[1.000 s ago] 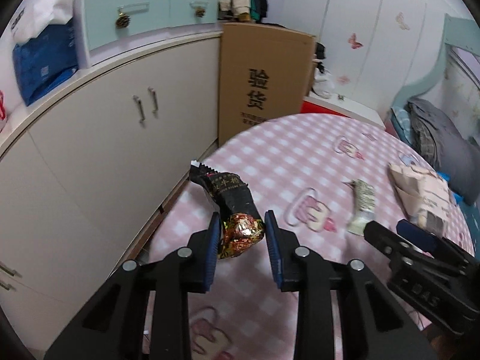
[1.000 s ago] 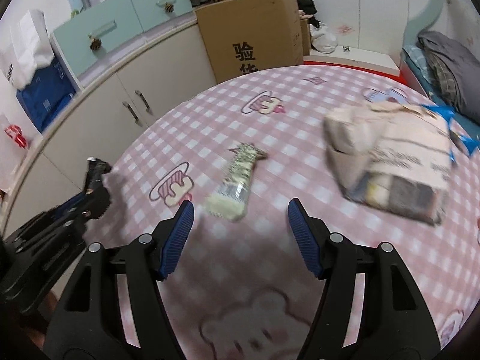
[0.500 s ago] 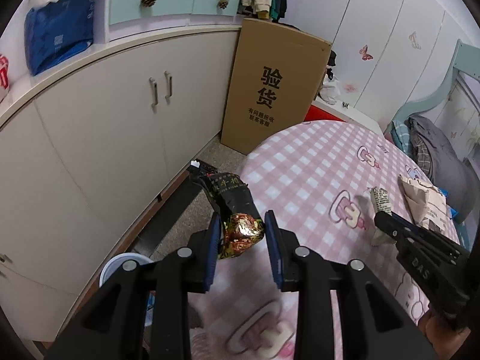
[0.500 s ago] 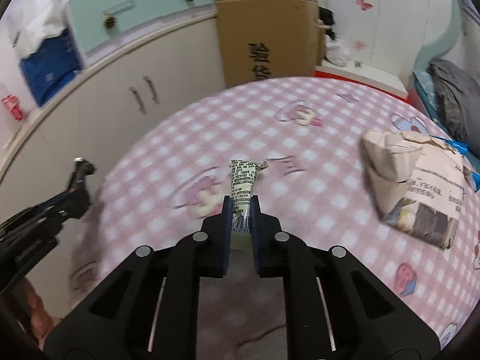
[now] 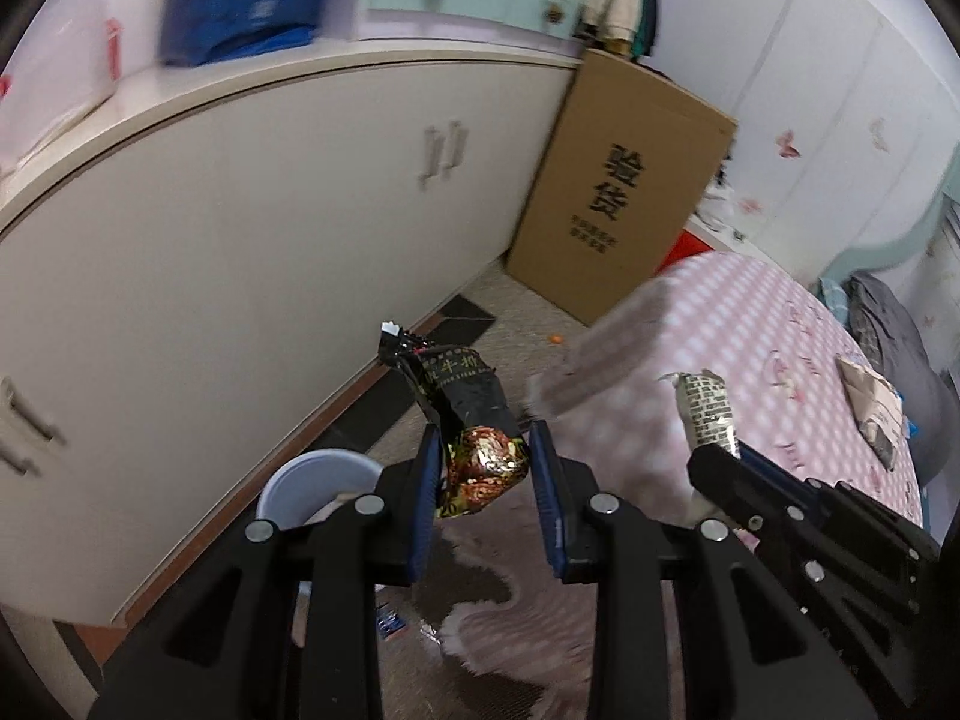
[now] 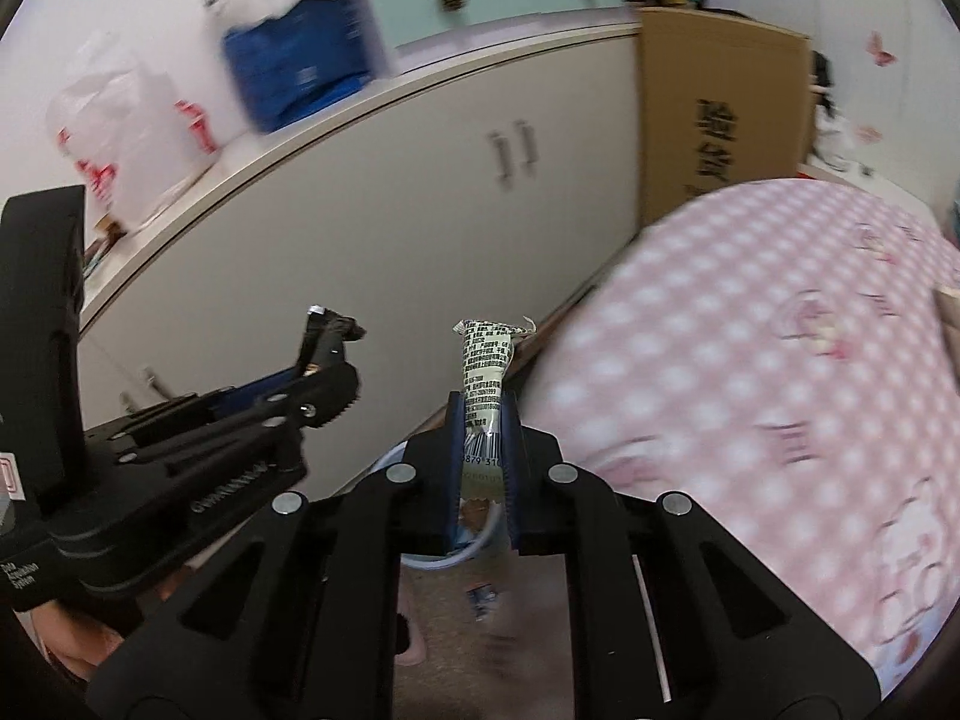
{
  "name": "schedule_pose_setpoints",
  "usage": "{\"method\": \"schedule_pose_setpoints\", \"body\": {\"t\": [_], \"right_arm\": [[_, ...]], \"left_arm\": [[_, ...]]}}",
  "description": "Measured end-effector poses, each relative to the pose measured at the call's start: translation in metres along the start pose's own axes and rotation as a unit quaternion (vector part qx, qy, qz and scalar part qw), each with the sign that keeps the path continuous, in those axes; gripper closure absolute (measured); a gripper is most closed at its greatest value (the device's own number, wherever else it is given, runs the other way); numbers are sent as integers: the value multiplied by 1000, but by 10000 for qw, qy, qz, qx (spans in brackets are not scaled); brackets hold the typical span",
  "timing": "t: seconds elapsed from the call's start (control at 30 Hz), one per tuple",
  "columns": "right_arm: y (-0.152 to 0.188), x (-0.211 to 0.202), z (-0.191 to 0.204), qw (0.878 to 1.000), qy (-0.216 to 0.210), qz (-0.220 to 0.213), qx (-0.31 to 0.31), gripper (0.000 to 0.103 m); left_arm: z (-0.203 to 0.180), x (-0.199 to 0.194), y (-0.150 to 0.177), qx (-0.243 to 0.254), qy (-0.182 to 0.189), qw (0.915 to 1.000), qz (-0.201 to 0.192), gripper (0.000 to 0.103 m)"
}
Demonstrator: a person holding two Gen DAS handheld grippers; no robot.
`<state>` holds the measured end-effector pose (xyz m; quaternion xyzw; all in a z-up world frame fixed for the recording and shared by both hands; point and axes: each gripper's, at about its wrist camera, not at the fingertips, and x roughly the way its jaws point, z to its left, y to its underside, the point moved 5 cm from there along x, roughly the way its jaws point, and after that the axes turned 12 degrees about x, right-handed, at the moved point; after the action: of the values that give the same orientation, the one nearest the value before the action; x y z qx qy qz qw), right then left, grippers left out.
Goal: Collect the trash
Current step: 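Carry the snack bag and packet to the wastebasket and open both tools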
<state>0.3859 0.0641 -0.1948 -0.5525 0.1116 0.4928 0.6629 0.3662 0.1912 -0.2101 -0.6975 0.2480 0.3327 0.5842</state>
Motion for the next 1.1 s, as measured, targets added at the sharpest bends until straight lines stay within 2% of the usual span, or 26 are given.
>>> {"method": "schedule_pose_setpoints", "body": {"t": [0.4,0.43,0.5,0.53,0.57,0.7,1.1], "right_arm": [[29,61,84,9974,-567,399,-179,89],[28,67,88,9973,-602,385,-155,86],[28,79,93,9974,-589,370,-168,74],[28,85,95,9977,-548,358,-178,56],[29,90,96,9979,-503,352,-194,50],[36,101,100,9976,-461,477,-216,50],[39,104,83,9985,-133,469,-254,49]], "left_arm": [[116,8,42,-752,-571,9950,337,74],[123,10,43,-813,-608,9942,347,74],[134,15,46,-872,-664,9932,402,74],[139,19,48,-896,-668,9927,452,74],[141,21,50,-905,-660,9925,487,74],[148,35,57,-929,-646,9916,625,74],[140,52,59,-862,-569,9917,769,74]]}}
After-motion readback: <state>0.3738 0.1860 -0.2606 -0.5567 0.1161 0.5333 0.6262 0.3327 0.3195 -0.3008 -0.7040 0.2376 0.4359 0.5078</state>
